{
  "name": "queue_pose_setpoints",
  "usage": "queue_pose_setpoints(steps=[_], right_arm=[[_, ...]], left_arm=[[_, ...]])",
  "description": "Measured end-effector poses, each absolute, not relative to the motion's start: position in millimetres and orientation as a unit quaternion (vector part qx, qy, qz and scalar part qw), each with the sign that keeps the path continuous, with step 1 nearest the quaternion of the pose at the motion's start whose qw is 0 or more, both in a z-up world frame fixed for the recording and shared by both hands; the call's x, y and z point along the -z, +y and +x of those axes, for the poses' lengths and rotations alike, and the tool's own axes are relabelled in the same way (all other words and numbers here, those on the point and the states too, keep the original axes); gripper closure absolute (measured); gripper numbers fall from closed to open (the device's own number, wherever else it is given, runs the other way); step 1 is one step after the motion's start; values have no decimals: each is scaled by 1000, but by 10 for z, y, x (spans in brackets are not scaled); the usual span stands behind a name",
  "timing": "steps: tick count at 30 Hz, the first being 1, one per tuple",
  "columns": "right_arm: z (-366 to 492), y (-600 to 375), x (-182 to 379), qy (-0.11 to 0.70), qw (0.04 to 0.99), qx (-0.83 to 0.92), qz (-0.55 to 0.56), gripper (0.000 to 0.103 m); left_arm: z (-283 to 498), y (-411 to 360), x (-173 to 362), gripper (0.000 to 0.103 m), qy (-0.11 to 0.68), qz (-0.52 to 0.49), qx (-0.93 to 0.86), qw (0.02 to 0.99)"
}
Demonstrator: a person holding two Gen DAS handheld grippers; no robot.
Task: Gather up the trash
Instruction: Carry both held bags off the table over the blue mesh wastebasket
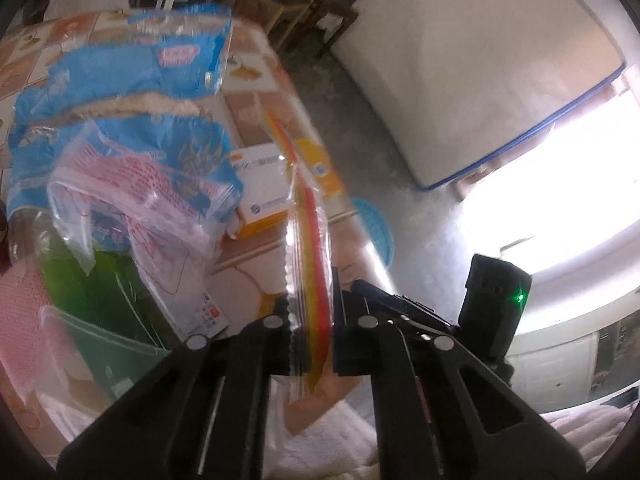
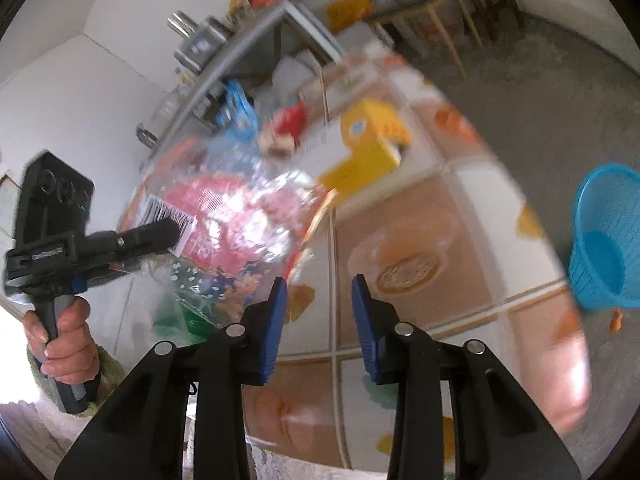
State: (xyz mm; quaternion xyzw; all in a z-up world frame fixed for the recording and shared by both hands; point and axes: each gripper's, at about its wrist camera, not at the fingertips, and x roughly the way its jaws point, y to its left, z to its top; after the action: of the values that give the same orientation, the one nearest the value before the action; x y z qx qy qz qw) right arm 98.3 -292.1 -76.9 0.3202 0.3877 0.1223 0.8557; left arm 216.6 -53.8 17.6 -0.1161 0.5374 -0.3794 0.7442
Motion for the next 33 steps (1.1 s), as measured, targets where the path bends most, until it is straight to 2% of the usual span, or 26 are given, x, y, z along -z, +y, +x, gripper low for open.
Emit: queue_pose_setpoints(steps=[3,5,7,8,10,13,16,23,30,32,33], right_arm=[[804,-3093,516,341,883,-110,304,69],[751,-3145,360,322,894,-115,290,64],[768,-3118,260,317,900,-123,273,51],[811,-3055,188,315,903,-134,259,48],[938,-2906,87,316,902,-169,240,32],[1219,-2585,-25,330,894,-225,202,20],[1518,-2201,-88,344,892,-257,138,13],[2206,-1479,-4,386,870,-305,-13,11],[2631,-1194,241,448,822,-347,-55,11],[2667,-1171,268,458,813,-355,-50,17],[2668,-1177,272,461,811,-357,-48,27]], left_arm=[[2050,-294,-448,98,503,-168,405,745],[1981,-132,-617,98,476,-199,416,748],[1915,142,-801,98,437,-234,418,761],[1889,235,-865,98,423,-245,415,767],[1834,512,-984,98,384,-269,396,789],[1758,858,-1054,98,351,-293,363,812],[1761,1061,-1050,98,333,-313,328,826],[1733,1406,-895,98,320,-336,295,835],[1749,1582,-737,98,315,-339,286,839],[1760,1594,-713,98,315,-338,287,839],[1774,1601,-695,98,315,-337,288,839]])
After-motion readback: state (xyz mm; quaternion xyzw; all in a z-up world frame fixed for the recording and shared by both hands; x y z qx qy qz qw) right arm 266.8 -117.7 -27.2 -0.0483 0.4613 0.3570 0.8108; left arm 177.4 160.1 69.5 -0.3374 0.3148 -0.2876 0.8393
